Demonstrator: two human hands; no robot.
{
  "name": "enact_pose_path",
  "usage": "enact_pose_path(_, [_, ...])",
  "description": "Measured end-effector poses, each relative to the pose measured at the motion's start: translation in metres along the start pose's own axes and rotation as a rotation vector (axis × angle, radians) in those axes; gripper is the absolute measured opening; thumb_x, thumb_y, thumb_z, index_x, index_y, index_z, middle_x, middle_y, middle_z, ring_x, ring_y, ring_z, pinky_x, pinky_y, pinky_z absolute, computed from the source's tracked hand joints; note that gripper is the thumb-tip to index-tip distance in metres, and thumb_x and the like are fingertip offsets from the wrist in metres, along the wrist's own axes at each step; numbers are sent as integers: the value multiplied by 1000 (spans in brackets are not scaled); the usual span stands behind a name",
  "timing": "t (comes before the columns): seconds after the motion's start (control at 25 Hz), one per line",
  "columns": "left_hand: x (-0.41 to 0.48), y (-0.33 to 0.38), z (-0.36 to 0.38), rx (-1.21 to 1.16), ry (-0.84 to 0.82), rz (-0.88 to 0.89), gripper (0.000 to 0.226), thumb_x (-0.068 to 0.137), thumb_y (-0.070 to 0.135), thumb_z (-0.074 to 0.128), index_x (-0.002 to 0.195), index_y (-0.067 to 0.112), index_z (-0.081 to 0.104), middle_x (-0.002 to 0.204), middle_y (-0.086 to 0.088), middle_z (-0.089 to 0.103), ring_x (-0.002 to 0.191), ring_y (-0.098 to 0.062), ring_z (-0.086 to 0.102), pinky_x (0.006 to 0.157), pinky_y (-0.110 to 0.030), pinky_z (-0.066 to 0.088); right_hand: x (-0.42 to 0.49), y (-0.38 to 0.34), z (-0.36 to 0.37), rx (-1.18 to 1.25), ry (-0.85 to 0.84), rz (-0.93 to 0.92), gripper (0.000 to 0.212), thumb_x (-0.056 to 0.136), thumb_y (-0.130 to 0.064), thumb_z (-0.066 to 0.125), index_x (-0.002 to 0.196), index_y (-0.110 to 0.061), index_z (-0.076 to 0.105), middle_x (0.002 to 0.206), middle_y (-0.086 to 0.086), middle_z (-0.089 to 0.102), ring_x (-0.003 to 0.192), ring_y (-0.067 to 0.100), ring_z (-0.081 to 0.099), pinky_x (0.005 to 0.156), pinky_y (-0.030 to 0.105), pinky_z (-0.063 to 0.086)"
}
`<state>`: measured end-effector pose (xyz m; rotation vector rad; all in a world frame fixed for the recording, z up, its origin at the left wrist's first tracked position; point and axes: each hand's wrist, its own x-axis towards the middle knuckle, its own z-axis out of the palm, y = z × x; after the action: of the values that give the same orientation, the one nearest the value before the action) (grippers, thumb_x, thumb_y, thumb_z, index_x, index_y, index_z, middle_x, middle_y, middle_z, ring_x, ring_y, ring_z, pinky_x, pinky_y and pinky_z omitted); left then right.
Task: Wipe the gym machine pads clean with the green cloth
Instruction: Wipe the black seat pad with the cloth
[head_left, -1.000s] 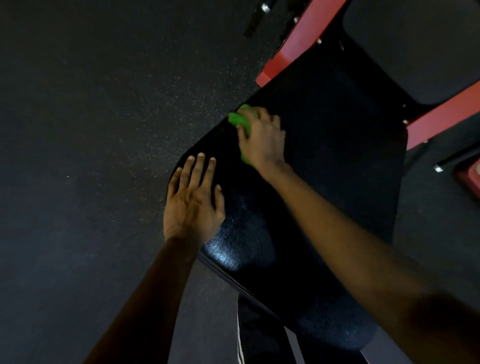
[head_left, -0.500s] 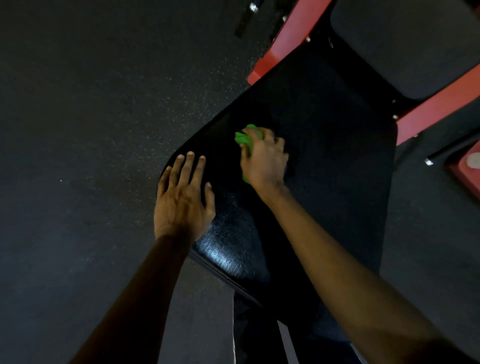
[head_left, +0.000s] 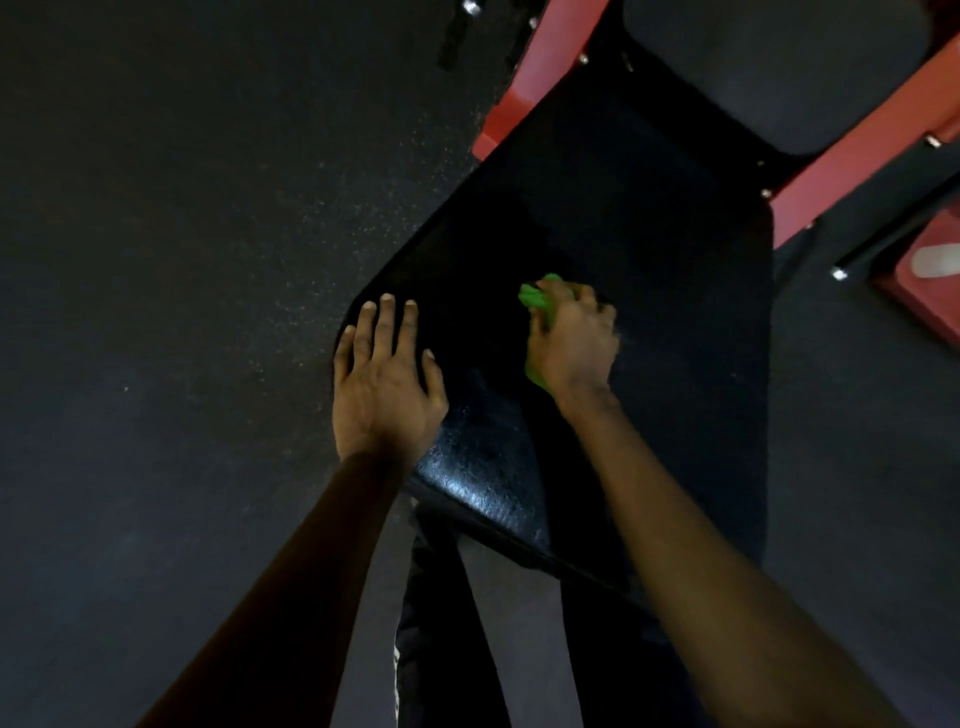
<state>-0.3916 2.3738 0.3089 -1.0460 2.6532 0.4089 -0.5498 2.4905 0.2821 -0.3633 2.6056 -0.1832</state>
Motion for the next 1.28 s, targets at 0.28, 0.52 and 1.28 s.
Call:
enact_pose_path(0.28, [3, -9, -8, 43, -146, 111, 61, 105, 39, 25, 159, 13, 13, 166, -12, 10, 154, -26, 6, 125, -41, 6, -69, 47, -7, -79, 22, -45, 46, 96, -38, 57, 142, -39, 49, 141, 0, 49, 120, 33, 49, 91, 49, 50])
enact_pose_path(0.52, [7, -31, -10, 94, -157, 281, 63, 105, 43, 22, 159, 12, 13, 166, -13, 10, 154, -26, 5, 125, -41, 4, -97, 47, -7, -35, 32, 252, 49, 95, -32, 59, 142, -32, 47, 139, 11, 47, 122, 40, 44, 93, 56, 49])
enact_pose_path(1.28, [20, -44, -9, -88, -128, 362, 53, 105, 30, 29, 155, 9, 31, 162, -14, 27, 152, -28, 19, 122, -42, 13, -152, -37, 6, -2, 44, 162, 54, 94, -29, 59, 144, -30, 42, 145, 7, 43, 127, 38, 42, 93, 51, 46])
